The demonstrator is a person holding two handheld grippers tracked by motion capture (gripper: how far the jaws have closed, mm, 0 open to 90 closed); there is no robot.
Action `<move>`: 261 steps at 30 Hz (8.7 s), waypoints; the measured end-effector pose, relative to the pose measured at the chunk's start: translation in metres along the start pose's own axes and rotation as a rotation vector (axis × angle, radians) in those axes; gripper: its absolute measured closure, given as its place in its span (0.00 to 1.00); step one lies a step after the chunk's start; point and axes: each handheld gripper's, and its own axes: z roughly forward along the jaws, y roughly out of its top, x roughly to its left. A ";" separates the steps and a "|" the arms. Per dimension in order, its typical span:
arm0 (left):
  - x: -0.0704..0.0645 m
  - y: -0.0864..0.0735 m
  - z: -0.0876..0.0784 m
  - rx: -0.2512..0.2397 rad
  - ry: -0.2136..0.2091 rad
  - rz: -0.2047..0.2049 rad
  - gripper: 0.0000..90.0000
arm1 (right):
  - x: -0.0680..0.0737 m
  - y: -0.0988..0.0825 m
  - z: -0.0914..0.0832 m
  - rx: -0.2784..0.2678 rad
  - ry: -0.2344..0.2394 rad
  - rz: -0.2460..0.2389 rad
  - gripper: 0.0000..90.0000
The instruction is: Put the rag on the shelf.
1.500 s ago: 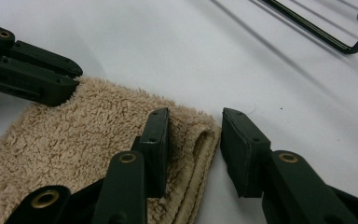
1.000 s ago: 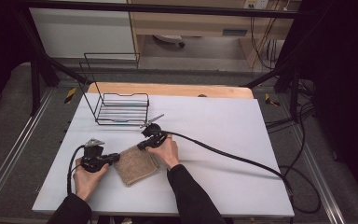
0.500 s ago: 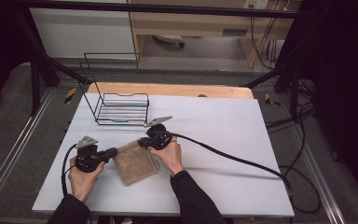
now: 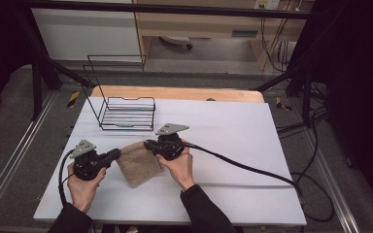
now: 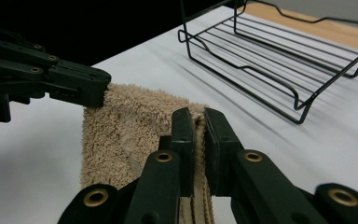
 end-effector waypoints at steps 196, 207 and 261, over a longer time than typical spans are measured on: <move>0.052 0.267 -0.042 -0.417 0.131 0.197 0.95 | -0.002 0.236 -0.010 -0.576 -0.213 -0.097 0.93; 0.056 0.276 -0.027 -0.394 0.163 0.215 0.95 | -0.016 0.238 0.000 -0.567 -0.224 -0.078 0.93; 0.071 0.224 -0.012 -0.324 0.092 0.246 0.95 | -0.020 0.197 0.019 -0.446 -0.228 -0.093 0.92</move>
